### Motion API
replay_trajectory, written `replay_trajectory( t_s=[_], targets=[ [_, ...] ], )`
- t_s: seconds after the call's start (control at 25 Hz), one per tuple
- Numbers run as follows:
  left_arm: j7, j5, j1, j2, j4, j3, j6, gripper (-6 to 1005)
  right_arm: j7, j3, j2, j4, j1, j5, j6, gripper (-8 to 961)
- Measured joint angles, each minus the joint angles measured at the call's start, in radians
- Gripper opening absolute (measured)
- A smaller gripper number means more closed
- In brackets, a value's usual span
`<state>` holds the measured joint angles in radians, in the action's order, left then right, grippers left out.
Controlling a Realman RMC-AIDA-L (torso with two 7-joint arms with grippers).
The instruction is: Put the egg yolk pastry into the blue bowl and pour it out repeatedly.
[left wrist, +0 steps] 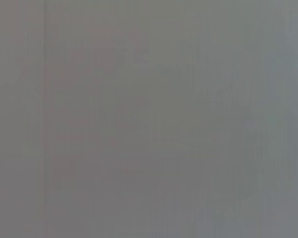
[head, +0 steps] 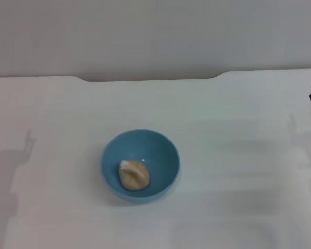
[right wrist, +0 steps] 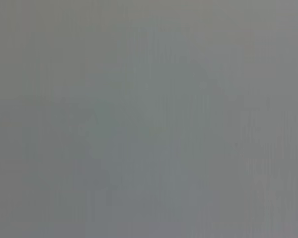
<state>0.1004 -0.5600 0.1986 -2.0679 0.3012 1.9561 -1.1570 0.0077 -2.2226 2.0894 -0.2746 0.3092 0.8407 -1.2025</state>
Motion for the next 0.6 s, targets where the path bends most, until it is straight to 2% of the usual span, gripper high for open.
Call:
replay_trajectory(
  t_s=[0.6],
  targets=[
    [0.000, -0.001, 0.000, 0.000, 0.005, 0.027, -0.011, 804, 0.000, 0.008, -0.004, 0.002, 0.008, 0.000, -0.002, 504]
  ],
)
